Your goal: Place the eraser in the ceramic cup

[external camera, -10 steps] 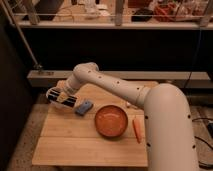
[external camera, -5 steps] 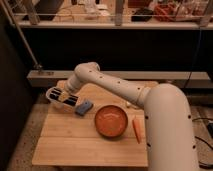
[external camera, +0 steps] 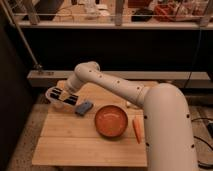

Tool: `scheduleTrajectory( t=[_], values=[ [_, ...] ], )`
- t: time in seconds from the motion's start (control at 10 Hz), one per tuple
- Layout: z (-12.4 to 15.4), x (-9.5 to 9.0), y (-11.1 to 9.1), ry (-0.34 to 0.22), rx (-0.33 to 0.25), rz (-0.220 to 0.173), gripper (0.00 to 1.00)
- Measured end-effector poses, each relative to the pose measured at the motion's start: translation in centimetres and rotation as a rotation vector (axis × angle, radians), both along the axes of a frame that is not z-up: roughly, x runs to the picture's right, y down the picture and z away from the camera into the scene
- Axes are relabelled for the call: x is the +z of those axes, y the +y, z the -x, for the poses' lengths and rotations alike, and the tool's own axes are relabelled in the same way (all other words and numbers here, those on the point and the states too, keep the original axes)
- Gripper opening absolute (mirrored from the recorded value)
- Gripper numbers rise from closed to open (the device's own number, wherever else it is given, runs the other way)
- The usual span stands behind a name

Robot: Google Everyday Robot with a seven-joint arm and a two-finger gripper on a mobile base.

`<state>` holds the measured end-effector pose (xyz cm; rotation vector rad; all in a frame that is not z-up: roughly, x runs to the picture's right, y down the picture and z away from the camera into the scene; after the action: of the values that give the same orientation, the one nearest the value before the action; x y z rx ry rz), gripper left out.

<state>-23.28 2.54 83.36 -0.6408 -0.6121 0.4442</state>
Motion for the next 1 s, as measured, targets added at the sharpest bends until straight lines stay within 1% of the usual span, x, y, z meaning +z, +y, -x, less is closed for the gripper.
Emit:
scheduleTrajectory(
  t=[1.0],
  values=[
    [-0.08,0.84,-0.51,0.025,0.009,-0.003,0.03]
  ],
)
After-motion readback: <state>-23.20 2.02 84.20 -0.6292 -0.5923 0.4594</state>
